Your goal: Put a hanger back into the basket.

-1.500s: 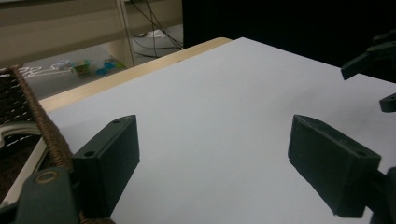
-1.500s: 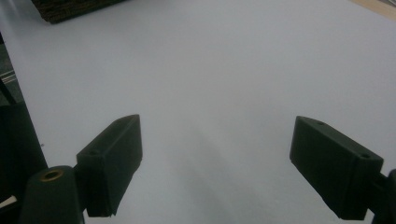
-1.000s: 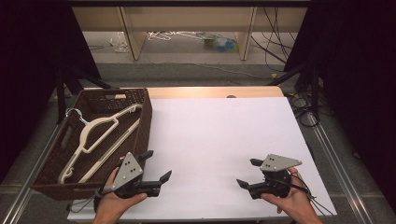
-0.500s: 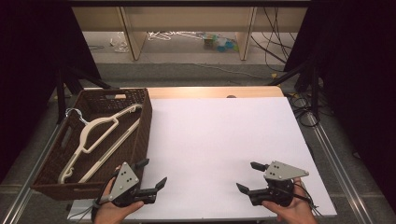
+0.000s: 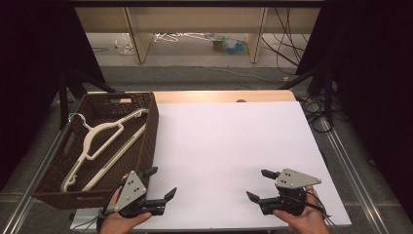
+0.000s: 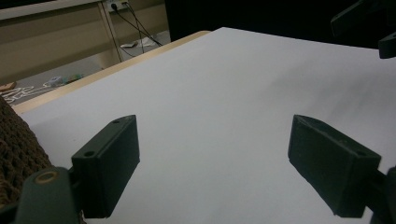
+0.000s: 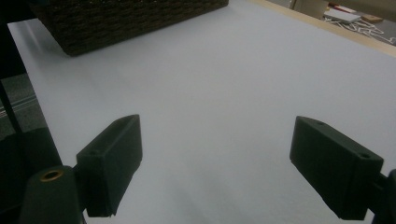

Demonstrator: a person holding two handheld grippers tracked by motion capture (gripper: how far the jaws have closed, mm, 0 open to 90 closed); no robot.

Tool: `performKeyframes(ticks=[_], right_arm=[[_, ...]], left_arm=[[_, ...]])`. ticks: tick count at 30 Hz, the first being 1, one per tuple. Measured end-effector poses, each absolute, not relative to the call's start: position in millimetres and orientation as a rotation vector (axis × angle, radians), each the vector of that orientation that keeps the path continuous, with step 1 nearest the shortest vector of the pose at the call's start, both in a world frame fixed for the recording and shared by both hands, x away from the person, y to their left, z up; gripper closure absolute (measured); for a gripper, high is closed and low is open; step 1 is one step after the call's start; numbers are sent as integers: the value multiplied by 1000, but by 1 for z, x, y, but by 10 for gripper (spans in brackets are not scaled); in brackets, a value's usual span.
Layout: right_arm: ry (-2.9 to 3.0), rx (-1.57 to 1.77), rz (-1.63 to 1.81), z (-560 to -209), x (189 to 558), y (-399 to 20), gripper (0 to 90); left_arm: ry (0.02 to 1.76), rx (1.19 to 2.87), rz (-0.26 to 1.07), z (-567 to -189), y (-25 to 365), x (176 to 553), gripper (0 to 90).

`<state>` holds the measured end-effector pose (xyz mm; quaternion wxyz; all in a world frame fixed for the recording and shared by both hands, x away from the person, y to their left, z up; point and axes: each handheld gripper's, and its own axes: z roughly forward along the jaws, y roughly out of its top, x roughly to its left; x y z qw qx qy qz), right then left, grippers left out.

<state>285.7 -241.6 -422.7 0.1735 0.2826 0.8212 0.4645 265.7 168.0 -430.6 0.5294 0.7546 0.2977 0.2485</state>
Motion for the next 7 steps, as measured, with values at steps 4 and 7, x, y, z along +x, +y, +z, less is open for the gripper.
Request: performKeyframes(ticks=[4,7], right_arm=[[2338,816,1321,-423,285,-242,180],[2339,816,1321,-423,286,-242,180]], left_arm=[[710,1796,591,-431,167,265,165],[710,1799,591,-431,167,266,165]])
